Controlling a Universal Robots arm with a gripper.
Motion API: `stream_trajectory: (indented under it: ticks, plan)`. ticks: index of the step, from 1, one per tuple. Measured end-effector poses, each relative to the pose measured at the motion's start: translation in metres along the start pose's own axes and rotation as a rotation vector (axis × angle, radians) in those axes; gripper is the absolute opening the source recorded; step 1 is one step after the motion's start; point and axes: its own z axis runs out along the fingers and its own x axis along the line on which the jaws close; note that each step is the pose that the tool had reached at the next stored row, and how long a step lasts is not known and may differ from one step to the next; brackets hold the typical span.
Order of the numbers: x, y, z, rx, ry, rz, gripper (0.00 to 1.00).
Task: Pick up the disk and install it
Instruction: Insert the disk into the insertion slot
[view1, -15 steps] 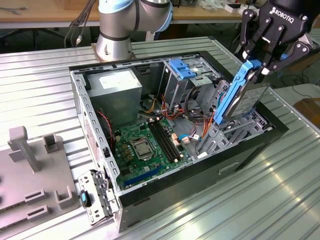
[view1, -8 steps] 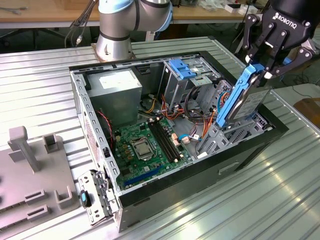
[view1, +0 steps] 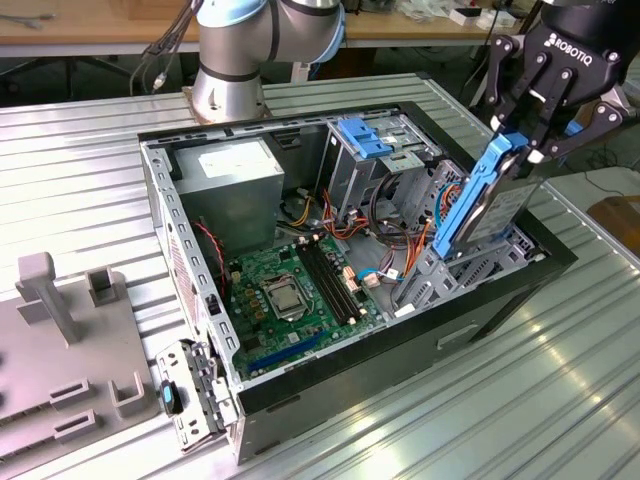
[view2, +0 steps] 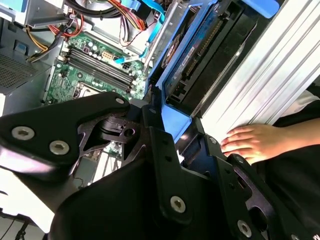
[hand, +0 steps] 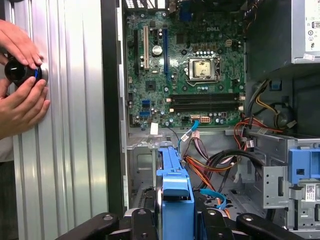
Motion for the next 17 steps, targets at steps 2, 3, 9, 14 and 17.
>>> stream_trajectory:
  ticks: [2,3,9,14,17]
  plan:
    - [0.0001,-0.0008,0.0014,-0.0001,0.0,0.0,0.37]
    - [0.0002,-0.0008,0.0019,-0.0002,0.0,0.0,0.37]
    - [0.0018,-0.001,0.0058,-0.0016,0.0001,0.0,0.37]
    - [0.0029,-0.001,0.009,-0.0035,0.0003,0.0,0.37]
    - [0.0034,-0.001,0.0101,-0.0049,0.0002,0.0,0.37]
